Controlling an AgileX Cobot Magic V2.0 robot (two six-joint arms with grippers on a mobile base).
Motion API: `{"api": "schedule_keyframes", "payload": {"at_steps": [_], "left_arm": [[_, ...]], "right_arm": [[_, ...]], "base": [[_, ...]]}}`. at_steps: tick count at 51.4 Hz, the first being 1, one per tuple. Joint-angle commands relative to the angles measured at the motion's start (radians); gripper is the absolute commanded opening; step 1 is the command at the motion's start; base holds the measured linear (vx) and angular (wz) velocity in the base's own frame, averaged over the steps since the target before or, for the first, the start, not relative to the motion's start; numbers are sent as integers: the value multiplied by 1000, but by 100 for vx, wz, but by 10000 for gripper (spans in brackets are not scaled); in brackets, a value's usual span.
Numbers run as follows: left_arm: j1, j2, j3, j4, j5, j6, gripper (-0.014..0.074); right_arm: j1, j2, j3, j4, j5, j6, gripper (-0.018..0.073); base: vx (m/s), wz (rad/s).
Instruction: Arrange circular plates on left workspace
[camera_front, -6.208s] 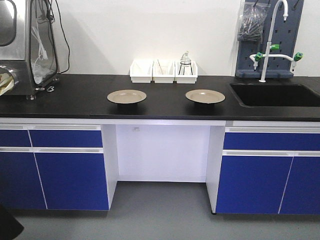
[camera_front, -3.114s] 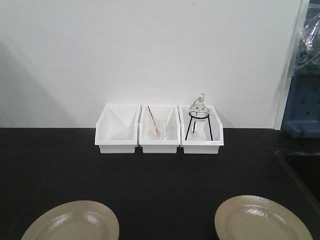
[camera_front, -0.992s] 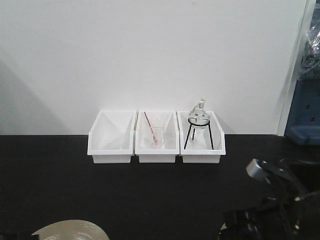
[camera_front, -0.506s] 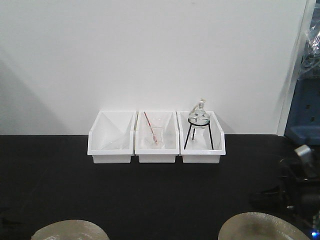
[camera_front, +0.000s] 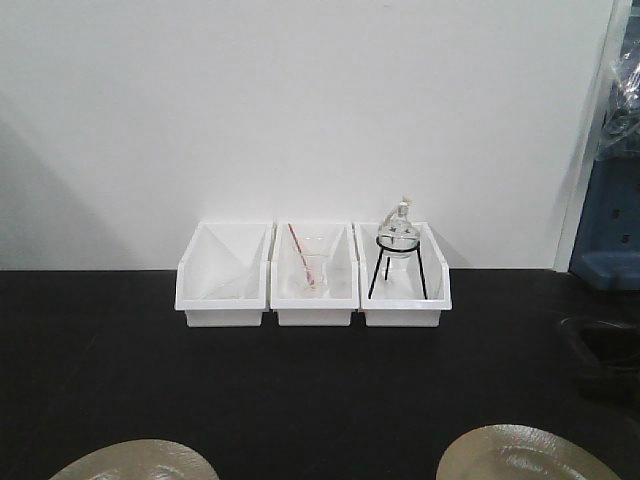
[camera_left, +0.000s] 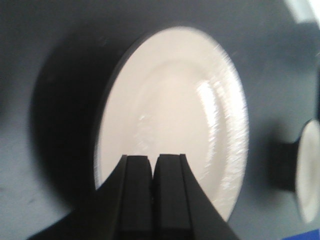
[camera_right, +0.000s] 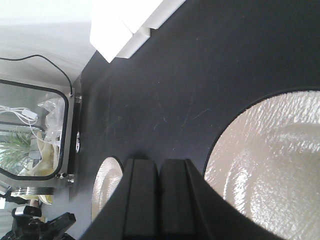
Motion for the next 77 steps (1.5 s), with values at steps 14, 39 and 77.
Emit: {"api": "schedule_keyframes", "payload": {"at_steps": [14,39,77], "left_arm": [[-2,-27,-29,-20,-20,55,239],[-90,160,-29,-124,-34,174,493],[-334,247,-78,-745,16,283,-6]], "right_arm": [[-7,-46,-29,65,37,-12,-5],[-7,-46,-29,65,39,-17,-5],[-7,-46,-29,65,32,-20,-5]], "base": [[0,0],[0,0],[0,0]]}}
